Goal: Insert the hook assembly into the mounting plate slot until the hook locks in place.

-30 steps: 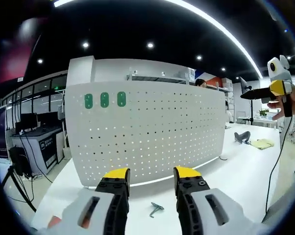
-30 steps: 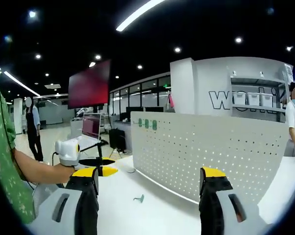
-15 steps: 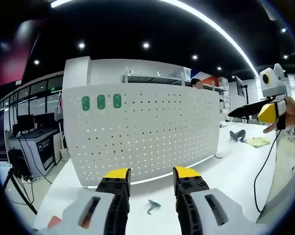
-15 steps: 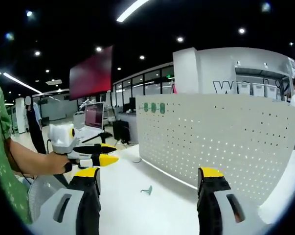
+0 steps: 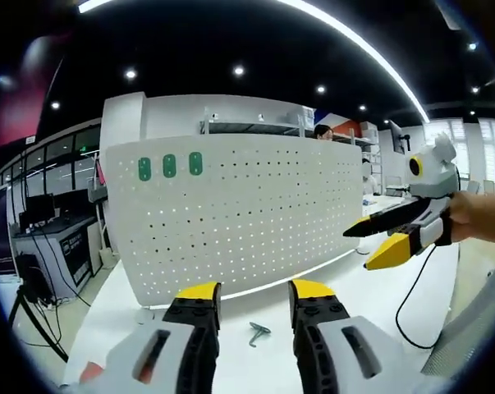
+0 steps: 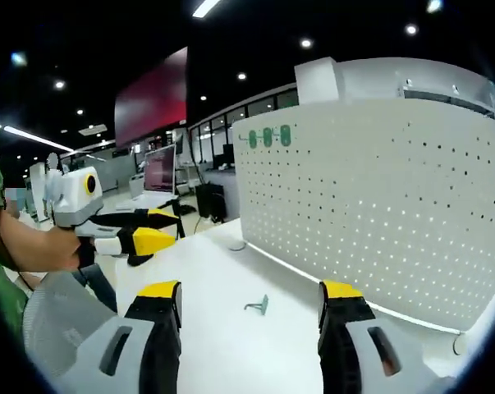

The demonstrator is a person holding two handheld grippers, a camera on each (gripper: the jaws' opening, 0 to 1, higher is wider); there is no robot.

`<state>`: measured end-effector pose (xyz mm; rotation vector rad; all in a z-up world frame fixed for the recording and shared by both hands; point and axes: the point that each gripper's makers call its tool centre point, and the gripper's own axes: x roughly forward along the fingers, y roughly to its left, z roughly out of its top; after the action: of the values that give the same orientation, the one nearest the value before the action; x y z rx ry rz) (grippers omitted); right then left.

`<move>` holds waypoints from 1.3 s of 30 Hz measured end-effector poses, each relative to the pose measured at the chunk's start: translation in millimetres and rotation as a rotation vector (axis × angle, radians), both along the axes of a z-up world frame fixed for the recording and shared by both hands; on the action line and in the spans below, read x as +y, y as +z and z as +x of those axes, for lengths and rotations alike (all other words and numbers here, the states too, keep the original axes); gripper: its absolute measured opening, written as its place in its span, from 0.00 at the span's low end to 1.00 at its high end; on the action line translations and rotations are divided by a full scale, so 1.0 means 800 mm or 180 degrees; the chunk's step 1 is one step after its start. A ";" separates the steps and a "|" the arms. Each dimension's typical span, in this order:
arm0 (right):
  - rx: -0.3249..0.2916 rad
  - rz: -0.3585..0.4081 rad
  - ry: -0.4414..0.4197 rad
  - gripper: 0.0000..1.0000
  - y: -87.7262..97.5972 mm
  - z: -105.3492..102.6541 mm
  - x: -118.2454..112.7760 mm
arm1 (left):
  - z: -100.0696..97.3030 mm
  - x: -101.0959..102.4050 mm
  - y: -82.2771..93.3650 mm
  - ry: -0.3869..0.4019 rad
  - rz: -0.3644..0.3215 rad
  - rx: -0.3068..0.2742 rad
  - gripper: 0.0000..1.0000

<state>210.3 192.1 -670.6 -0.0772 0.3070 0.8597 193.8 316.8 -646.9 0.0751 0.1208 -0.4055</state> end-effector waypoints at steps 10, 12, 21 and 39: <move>0.0092 -0.0168 0.0056 0.53 -0.053 0.020 0.029 | 0.000 -0.006 -0.012 -0.0060 -0.0016 0.0051 0.32; 0.0111 -0.0197 0.0043 0.46 -0.064 0.025 0.033 | 0.000 -0.007 -0.013 -0.0069 -0.0010 0.0054 0.31; 0.0253 -0.0314 -0.0002 0.35 -0.112 0.045 0.045 | 0.006 -0.011 -0.021 -0.0107 0.0004 0.0097 0.30; 0.0447 -0.0535 0.0022 0.19 -0.172 0.067 0.064 | 0.027 -0.016 -0.045 -0.0179 0.0025 0.0265 0.29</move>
<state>264.0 243.6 -808.0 -0.1748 0.5108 0.8467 215.5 303.8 -683.2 0.0695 0.2027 -0.4646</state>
